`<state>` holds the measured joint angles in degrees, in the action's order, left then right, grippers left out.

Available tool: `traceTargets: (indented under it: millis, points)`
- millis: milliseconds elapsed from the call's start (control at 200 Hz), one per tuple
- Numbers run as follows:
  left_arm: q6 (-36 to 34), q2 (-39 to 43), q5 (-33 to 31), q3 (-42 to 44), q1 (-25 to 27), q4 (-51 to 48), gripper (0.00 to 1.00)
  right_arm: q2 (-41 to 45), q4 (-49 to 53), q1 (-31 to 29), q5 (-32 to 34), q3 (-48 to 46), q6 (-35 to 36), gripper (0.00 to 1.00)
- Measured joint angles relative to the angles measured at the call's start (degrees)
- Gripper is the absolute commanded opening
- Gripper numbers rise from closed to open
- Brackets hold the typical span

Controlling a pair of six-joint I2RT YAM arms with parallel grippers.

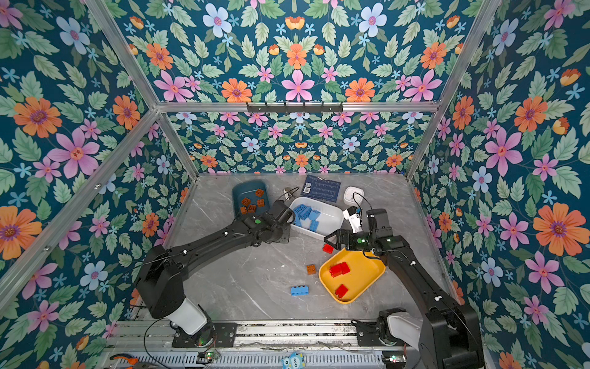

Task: Sort the legos into containers by color
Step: 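Carry the red brick over the yellow tray and release it with the left gripper, then move the left gripper back to the loose bricks and grasp the blue brick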

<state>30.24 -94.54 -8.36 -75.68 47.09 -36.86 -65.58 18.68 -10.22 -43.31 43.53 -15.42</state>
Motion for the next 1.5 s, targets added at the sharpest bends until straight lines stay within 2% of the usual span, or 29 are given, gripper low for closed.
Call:
traceTargets:
  millis: [185, 310, 550, 700, 830, 1055, 1200, 1315, 1500]
  points:
    - [-5.1, -2.8, 8.4, -4.5, -0.9, 1.5, 0.25, 0.9, 1.3, 1.9, 0.3, 0.6, 0.2, 0.99]
    - [-6.5, -4.8, 14.3, -6.2, 0.3, 3.2, 0.25, 2.1, 2.8, 4.6, 0.4, 0.8, 0.5, 0.99]
    - [-5.9, -7.0, 22.4, -7.1, 7.8, 8.2, 0.25, 3.8, 5.7, 8.7, 0.4, 0.8, 1.3, 0.99]
    - [-4.1, -8.6, 25.6, -6.7, 13.1, 12.0, 0.25, 4.1, 6.7, 9.0, 0.5, 0.8, 1.9, 0.99]
    - [-1.6, -9.5, 27.9, -4.2, 15.3, 15.1, 0.27, 4.1, 7.2, 9.2, 1.1, 0.3, 2.0, 0.99]
    - [0.9, -9.5, 29.2, 0.2, 16.7, 20.4, 0.35, 4.0, 8.6, 9.3, 3.1, -0.5, 1.9, 0.99]
    - [0.9, -9.5, 29.9, 1.5, 16.8, 21.7, 0.47, 3.9, 8.6, 9.3, 3.8, -0.7, 1.7, 0.99]
    - [0.9, -8.5, 30.7, 2.2, 16.8, 21.9, 0.61, 4.0, 8.4, 9.2, 3.3, -0.6, 1.7, 0.99]
    - [-0.2, -6.9, 30.6, 1.5, 16.7, 20.0, 0.69, 4.0, 8.0, 9.2, 2.0, -0.6, 1.7, 0.99]
